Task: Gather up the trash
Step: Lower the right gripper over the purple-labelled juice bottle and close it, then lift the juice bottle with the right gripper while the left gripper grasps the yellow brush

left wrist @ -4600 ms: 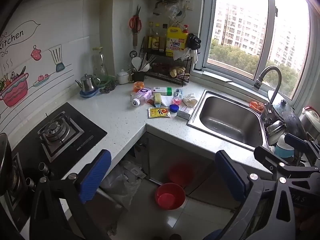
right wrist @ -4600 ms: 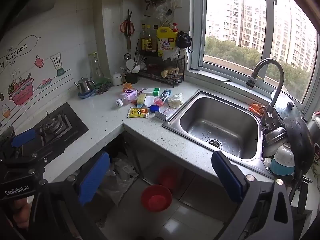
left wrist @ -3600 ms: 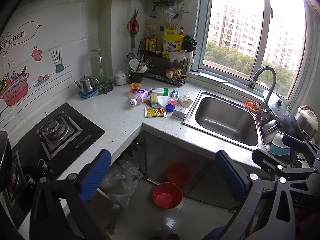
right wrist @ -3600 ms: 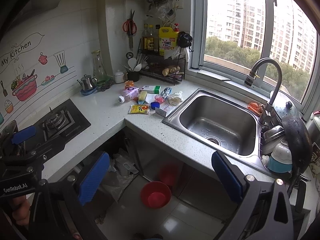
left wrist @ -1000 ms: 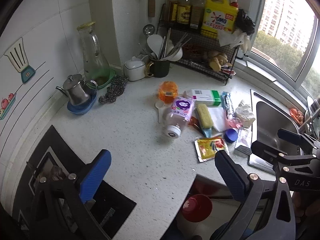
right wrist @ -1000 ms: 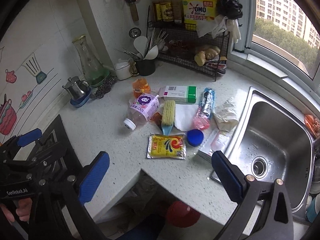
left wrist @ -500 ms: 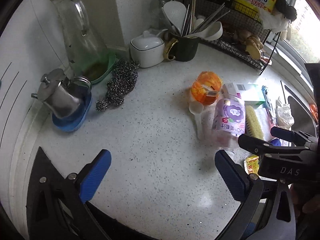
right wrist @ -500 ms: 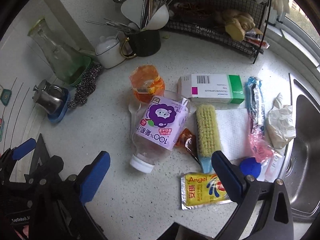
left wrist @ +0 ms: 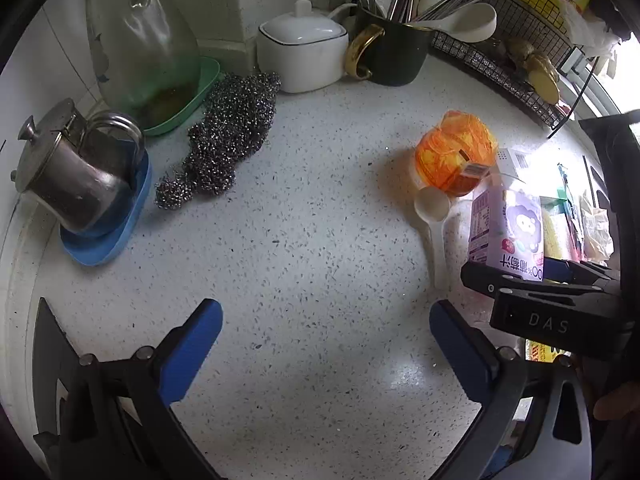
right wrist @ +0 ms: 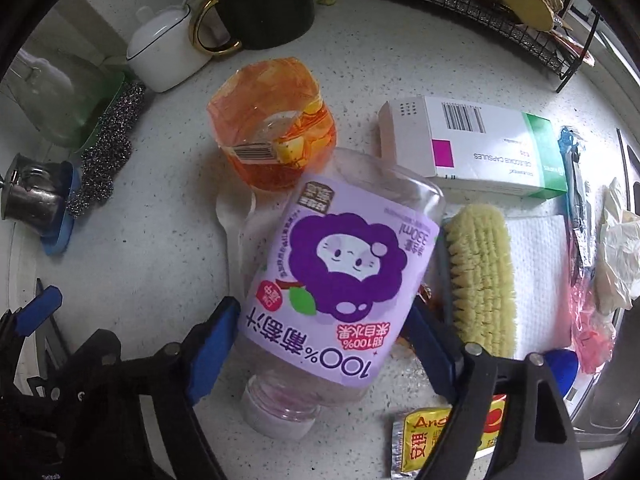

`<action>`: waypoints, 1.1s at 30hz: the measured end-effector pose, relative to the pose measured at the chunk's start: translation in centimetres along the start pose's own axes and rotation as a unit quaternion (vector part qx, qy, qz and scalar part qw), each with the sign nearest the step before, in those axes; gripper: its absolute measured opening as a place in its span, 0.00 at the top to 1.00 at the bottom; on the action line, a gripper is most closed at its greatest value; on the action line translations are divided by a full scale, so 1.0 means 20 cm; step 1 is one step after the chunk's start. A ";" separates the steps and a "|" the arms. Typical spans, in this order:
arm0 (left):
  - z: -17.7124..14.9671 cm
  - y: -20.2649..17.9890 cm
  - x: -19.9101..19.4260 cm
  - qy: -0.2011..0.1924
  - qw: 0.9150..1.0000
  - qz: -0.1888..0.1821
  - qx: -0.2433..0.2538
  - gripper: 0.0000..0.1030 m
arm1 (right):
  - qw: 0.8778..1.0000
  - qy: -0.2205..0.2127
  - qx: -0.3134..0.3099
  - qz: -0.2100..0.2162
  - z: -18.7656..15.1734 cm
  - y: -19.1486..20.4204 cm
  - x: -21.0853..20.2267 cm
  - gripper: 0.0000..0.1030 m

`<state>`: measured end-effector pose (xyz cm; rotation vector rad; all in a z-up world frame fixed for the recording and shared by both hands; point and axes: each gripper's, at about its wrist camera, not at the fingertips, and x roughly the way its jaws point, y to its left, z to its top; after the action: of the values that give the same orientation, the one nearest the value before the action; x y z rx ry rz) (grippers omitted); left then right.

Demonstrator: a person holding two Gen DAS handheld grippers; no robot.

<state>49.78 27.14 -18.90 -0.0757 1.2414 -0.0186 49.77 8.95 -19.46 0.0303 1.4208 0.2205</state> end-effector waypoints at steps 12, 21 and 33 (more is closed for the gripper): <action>-0.06 -0.11 -0.10 -0.011 1.000 -0.012 0.022 0.00 | 0.998 -0.055 0.000 0.013 -0.23 -0.11 -0.29 0.26; -0.05 -0.40 -0.07 -0.002 0.996 -0.053 0.078 0.00 | 0.994 -0.096 0.040 -0.035 -0.39 -0.41 -0.54 0.26; 0.07 -0.84 0.05 0.027 0.985 -0.096 0.138 0.02 | 0.986 -0.113 0.093 -0.078 -0.45 -0.64 -0.58 0.26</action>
<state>51.95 10.48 -18.30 0.0473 1.2707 -0.3619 41.20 -6.63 -11.52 0.0949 1.2074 -0.0445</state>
